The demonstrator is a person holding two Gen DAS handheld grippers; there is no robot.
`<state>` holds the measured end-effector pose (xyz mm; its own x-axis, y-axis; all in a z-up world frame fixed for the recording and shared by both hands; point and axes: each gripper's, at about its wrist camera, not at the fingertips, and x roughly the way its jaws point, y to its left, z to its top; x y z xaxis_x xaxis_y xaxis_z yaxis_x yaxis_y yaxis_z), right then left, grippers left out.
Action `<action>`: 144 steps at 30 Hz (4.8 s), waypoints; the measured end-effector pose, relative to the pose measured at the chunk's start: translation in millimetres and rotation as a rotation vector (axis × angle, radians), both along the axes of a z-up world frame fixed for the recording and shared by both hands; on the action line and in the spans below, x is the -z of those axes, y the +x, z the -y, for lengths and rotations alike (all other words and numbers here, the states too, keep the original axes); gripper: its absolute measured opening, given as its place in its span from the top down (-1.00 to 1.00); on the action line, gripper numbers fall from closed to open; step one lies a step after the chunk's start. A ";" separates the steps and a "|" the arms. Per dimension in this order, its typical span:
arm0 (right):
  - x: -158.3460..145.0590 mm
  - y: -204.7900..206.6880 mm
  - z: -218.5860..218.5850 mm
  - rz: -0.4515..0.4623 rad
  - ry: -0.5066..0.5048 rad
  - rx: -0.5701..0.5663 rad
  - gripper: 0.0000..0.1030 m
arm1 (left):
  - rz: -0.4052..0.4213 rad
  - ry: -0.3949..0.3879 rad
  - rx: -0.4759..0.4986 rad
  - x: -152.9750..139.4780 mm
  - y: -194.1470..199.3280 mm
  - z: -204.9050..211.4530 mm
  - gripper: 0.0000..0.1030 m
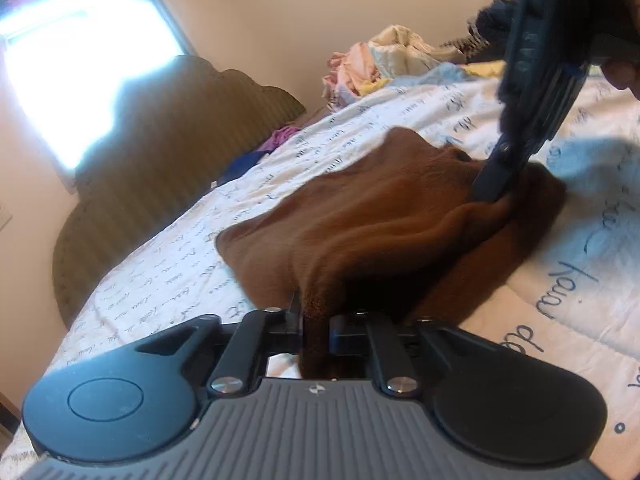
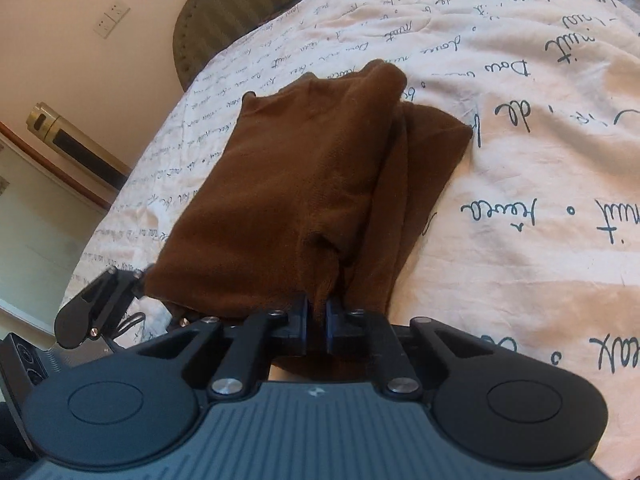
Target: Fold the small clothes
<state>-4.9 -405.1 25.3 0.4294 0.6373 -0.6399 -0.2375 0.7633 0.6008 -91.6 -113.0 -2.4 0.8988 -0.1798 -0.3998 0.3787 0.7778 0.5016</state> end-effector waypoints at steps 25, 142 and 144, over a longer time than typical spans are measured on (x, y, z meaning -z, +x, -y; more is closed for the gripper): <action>3.9 84.0 15.7 -0.004 0.136 0.129 -0.14 | -0.170 -0.460 -0.093 -50.9 33.7 -73.2 -0.28; -36.3 141.5 -116.7 0.203 0.135 0.210 0.00 | -0.214 -0.351 -0.148 -2.7 43.8 -147.2 -0.47; -42.1 160.9 -145.5 0.172 0.159 0.109 -0.19 | -0.222 -0.353 -0.150 -2.3 44.9 -147.4 -0.51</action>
<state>156.0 -259.6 67.5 0.5954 0.6678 -0.4466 -0.2681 0.6892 0.6732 -46.7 34.4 -0.1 0.8248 -0.2141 -0.5234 0.3174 0.9413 0.1151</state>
